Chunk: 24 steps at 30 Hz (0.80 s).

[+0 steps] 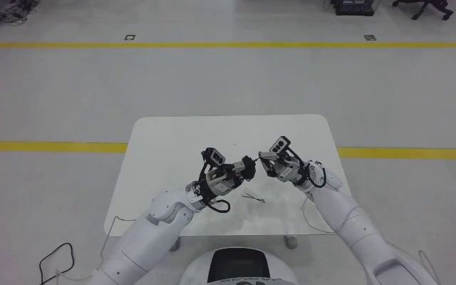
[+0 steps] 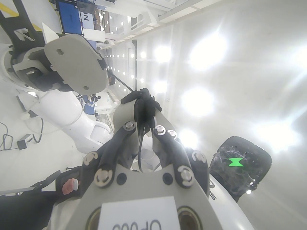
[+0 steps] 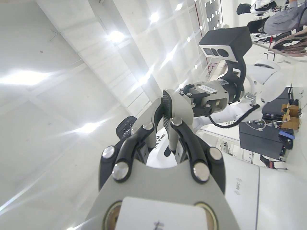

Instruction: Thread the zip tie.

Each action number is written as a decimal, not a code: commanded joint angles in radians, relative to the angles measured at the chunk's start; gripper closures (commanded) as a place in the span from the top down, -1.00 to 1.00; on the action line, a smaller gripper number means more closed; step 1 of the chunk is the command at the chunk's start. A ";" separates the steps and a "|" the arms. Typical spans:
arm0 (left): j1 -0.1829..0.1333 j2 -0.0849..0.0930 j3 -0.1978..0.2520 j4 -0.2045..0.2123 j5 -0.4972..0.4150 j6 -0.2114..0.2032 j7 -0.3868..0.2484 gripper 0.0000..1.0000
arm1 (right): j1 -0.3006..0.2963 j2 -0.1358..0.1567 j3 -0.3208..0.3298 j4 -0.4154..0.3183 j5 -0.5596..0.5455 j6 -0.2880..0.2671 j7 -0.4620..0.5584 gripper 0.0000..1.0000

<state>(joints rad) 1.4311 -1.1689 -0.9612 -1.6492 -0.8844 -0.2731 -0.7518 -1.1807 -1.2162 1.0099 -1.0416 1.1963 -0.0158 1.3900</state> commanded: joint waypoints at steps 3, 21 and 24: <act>0.000 0.000 0.000 0.000 0.000 0.000 0.000 -1.00 | 0.000 -0.003 0.002 0.007 -0.003 -0.001 0.000 -1.00; 0.000 0.000 0.000 0.000 0.000 0.000 0.000 -1.00 | 0.006 -0.016 0.012 0.038 -0.020 0.006 0.000 -1.00; 0.000 0.000 0.000 0.000 0.000 0.000 0.000 -1.00 | 0.006 -0.018 0.014 0.041 -0.022 0.007 0.000 -1.00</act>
<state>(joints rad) 1.4311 -1.1689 -0.9612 -1.6492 -0.8844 -0.2731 -0.7518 -1.1744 -1.2339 1.0232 -1.0012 1.1751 -0.0089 1.3900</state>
